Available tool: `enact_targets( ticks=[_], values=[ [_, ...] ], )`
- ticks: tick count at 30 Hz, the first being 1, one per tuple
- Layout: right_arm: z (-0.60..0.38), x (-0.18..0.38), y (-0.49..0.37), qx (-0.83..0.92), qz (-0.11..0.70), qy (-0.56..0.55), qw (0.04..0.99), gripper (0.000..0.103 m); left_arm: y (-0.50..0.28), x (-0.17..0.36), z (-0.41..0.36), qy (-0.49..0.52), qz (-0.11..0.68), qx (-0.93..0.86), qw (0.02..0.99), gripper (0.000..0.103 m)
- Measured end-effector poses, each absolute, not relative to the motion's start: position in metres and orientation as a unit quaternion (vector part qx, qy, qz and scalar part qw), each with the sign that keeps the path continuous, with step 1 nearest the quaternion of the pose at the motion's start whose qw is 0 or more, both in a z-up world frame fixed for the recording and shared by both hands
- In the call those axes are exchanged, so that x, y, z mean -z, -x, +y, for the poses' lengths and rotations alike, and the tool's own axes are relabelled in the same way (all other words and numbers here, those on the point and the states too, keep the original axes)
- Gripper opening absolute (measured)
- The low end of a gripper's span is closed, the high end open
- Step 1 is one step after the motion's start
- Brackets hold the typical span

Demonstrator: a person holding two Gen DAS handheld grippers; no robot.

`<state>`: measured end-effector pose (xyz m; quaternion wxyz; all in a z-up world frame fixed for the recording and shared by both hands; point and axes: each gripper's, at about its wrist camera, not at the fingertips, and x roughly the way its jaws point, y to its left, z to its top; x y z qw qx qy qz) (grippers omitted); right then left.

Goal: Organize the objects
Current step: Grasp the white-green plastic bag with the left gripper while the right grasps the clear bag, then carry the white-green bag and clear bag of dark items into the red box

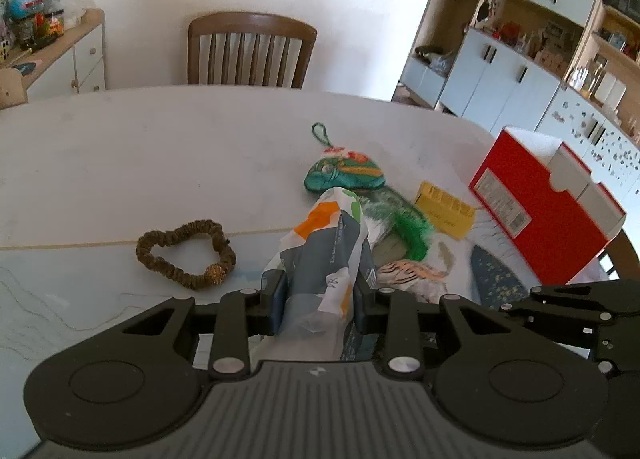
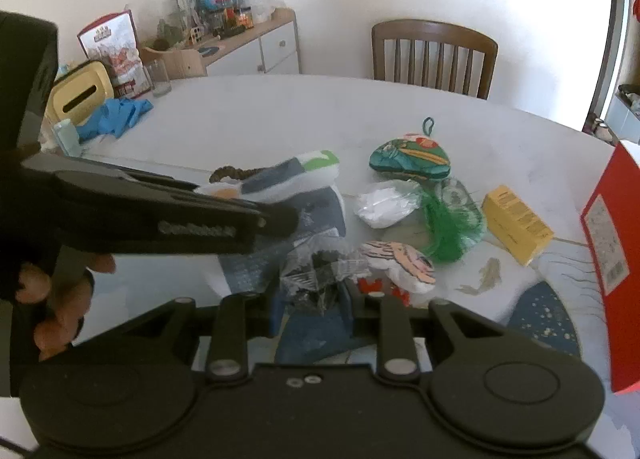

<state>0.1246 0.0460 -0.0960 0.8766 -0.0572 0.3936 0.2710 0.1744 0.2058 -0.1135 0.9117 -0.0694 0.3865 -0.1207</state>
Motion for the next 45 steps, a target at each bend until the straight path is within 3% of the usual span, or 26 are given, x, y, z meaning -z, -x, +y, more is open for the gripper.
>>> enact_targets(
  ticks=[23, 45],
  values=[
    [-0.076, 0.005, -0.110, -0.262, 0.344, 0.021, 0.901, 0.026, -0.148, 0.026, 0.098, 0.057, 0.356, 0.157, 0.919, 0.032],
    [-0.262, -0.010, -0.138, -0.167, 0.327, 0.006, 0.930, 0.027, -0.178, 0.011, -0.082, 0.018, 0.363, 0.223, 0.904, 0.032]
  ],
)
